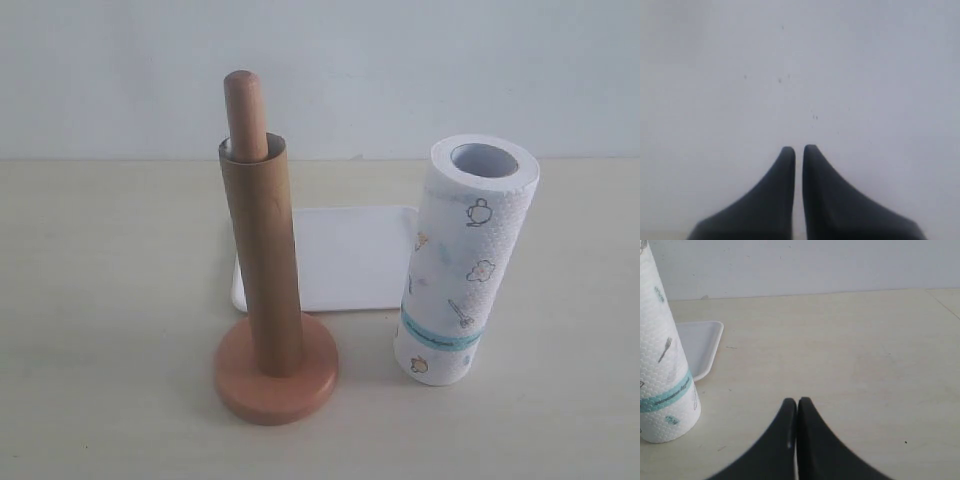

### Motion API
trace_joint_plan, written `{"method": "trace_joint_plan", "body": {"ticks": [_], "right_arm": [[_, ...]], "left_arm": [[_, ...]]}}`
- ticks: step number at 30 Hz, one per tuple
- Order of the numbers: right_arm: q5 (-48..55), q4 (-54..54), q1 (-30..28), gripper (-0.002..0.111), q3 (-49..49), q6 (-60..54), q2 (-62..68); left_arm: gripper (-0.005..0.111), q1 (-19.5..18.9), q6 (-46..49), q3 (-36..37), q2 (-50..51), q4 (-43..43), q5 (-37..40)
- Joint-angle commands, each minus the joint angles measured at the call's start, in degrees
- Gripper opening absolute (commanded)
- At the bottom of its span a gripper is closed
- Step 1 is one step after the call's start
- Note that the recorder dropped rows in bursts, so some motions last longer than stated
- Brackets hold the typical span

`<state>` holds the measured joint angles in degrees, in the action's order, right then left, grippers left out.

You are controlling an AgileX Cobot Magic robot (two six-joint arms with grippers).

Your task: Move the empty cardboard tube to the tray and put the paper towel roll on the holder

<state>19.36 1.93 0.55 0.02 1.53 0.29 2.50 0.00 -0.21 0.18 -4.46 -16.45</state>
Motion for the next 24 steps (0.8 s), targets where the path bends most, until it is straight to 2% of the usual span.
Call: {"method": "trace_joint_plan", "body": {"ticks": [1,3,4,5,6,7,8,10,12,16,24], "right_arm": [[-0.5,-0.1,0.1,0.000,0.0,-0.2,-0.3],[-0.5,-0.1,0.1,0.000,0.0,-0.2,-0.3],[-0.5,-0.1,0.1,0.000,0.0,-0.2,-0.3],[-0.5,-0.1,0.1,0.000,0.0,-0.2,-0.3],[-0.5,-0.1,0.1,0.000,0.0,-0.2,-0.3],[-0.5,-0.1,0.1,0.000,0.0,-0.2,-0.3],[-0.5,-0.1,0.1,0.000,0.0,-0.2,-0.3],[-0.5,-0.1,0.1,0.000,0.0,-0.2,-0.3],[-0.5,-0.1,0.1,0.000,0.0,-0.2,-0.3],[-0.5,-0.1,0.1,0.000,0.0,-0.2,-0.3],[-0.5,-0.1,0.1,0.000,0.0,-0.2,-0.3]], "left_arm": [[0.005,-0.1,-3.8,-4.5,-0.2,2.1,-1.9],[0.005,0.0,-11.8,-9.1,1.8,15.2,-0.9],[0.005,0.0,-22.2,-11.9,5.7,27.5,-1.7],[0.005,0.0,-28.2,-12.8,8.1,32.4,-2.6],[0.005,0.0,-39.2,-14.0,13.8,43.9,-6.3],[0.005,0.0,-42.7,-14.3,16.2,48.2,-8.2],[0.005,0.0,-46.7,-14.4,22.7,56.6,-13.2],[0.005,0.0,-46.7,-14.4,31.1,61.1,-18.7],[0.005,0.0,-46.7,-14.4,37.8,60.8,-21.3],[0.005,0.0,-46.7,-14.6,44.6,58.0,-27.8],[0.005,0.0,-46.7,-14.6,51.2,59.9,-29.0]]}}
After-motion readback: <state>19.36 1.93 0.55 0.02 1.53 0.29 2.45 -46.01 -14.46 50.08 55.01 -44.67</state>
